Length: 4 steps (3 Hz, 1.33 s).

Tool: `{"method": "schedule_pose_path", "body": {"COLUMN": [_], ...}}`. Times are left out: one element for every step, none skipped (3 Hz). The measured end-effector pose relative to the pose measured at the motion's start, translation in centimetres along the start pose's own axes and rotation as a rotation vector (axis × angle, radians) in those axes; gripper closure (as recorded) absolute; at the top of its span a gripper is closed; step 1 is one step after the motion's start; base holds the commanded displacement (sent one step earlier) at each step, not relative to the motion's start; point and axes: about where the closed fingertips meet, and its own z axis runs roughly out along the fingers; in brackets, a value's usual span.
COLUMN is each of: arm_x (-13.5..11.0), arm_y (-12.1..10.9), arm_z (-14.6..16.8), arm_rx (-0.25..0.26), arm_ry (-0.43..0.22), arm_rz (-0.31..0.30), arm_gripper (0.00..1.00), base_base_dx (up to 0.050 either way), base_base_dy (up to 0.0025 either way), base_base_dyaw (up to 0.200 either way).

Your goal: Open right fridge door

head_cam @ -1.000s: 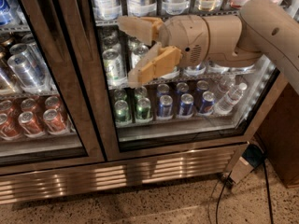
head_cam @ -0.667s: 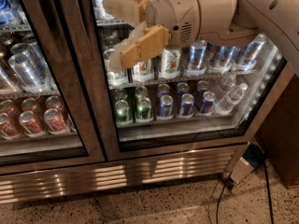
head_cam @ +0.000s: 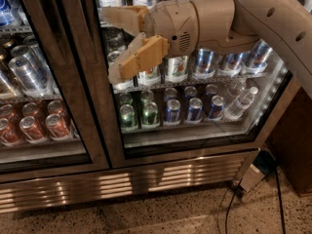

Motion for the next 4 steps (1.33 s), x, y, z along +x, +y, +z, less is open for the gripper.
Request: {"method": "schedule_pose_path", "body": {"arm_x": [0.28, 0.28, 0.28, 0.28], "arm_y": [-3.19, -3.19, -3.19, -3.19], "arm_z": [1.24, 1.24, 1.24, 1.25], "arm_rx": [0.024, 0.024, 0.024, 0.024], "arm_ry": [0.036, 0.036, 0.036, 0.036], "arm_rz": [0.047, 0.047, 0.047, 0.047], "arm_gripper": [0.00, 0.00, 0.00, 0.19], "base_base_dx": [0.000, 0.000, 0.000, 0.000], "base_base_dy": [0.00000, 0.00000, 0.00000, 0.00000], "base_base_dyaw": [0.000, 0.200, 0.000, 0.000]}}
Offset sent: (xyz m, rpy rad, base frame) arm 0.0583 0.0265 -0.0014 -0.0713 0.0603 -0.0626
